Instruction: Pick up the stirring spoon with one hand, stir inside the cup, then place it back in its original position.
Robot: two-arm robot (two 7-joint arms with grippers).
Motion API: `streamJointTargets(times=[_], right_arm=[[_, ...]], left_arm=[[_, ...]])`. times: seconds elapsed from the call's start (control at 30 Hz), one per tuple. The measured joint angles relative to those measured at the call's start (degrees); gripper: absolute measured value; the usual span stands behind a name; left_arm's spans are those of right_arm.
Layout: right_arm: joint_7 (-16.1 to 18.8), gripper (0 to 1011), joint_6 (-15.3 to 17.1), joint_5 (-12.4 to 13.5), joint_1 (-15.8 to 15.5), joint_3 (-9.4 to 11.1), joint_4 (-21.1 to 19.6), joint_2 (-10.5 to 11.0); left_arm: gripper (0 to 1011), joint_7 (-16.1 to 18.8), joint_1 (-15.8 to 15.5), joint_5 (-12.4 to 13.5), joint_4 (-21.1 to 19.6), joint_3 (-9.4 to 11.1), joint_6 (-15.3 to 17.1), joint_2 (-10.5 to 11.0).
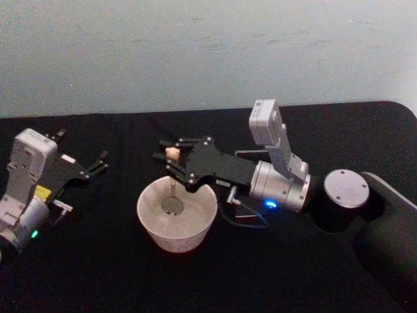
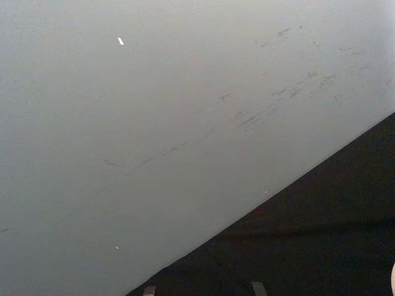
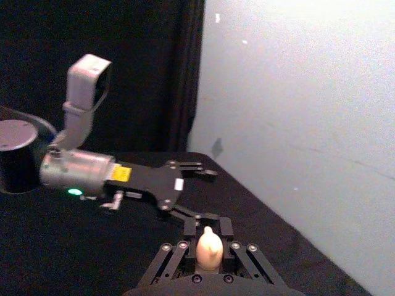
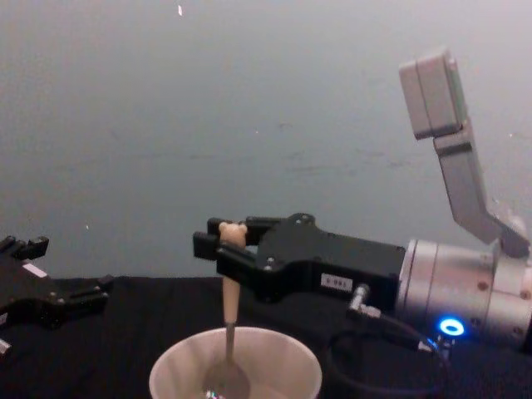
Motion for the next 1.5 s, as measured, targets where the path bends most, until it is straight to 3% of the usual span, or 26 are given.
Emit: streamJointTargets(times=[0.33, 0.6, 1.0, 1.5], right_arm=[[-1.03, 215, -0.32, -0.39, 0.54, 1.81, 0.77, 0.14], [-0.32, 215, 0.32, 0.93, -0.85, 3.12, -3.46, 1.93], [0.26, 215, 1.07, 6.14, -2.84, 7.44, -13.63, 7.05], [-3.94, 215, 1.50, 7.13, -6.60, 13.03, -20.94, 13.73]], left_arm=[[1001, 0.00, 0.00, 0.00, 0.00, 0.00, 0.00, 0.00], [1001, 0.00, 0.00, 0.00, 0.00, 0.00, 0.00, 0.00], [1001, 0.00, 0.00, 0.00, 0.00, 0.00, 0.00, 0.00], [1001, 0.00, 0.00, 0.00, 0.00, 0.00, 0.00, 0.00]])
